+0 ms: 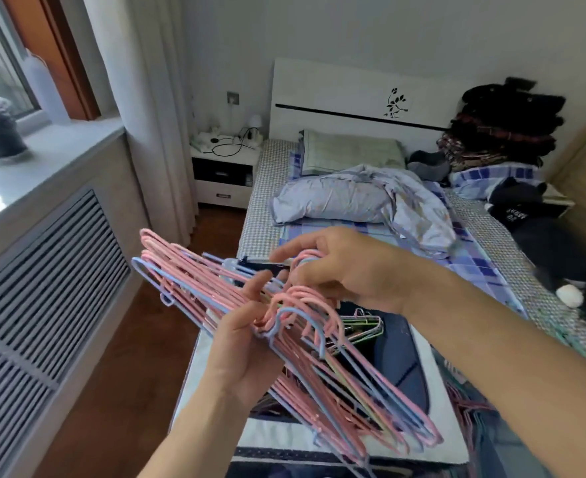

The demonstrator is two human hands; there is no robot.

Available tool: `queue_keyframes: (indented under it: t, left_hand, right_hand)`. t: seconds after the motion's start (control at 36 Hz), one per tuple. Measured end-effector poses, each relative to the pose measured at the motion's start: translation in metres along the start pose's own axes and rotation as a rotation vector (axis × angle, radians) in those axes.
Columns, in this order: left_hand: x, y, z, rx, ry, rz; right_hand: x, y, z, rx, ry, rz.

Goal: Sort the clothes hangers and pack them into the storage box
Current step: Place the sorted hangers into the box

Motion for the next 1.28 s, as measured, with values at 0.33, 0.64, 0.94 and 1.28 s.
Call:
queue_keyframes:
  t: [0.33, 0.64, 0.94, 1.28]
  left_hand:
    - [0.000, -0.026, -0.009, 0.166, 0.187, -0.134]
    - [-0.008, -0.035, 0.015, 0.459, -0.073, -0.198]
    - [-0.017, -0.047, 0.002, 0.336, 0.125, -0.253]
    - [-0.019, -0.046, -0.004, 0.268, 0.151, -0.275]
  right_hand:
    - [-0.058, 0.019, -0.027, -0.040, -0.101, 0.389]
    - [-0.058, 0.072, 0.054, 0.066, 0.216, 0.307]
    - [-0.039, 0.064, 0.017, -0.197, 0.425, 0.105]
    - [0.005, 0.034, -0.018, -0.254, 0.405, -0.062]
Point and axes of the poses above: each hand's wrist, its own y-axis towards the middle knuckle, its own z-axis out of the palm, x = y × z, the point moved 9 cm from there along y, towards the middle knuckle, and after that the axes turned 15 degrees about x, right-handed, at the moved point
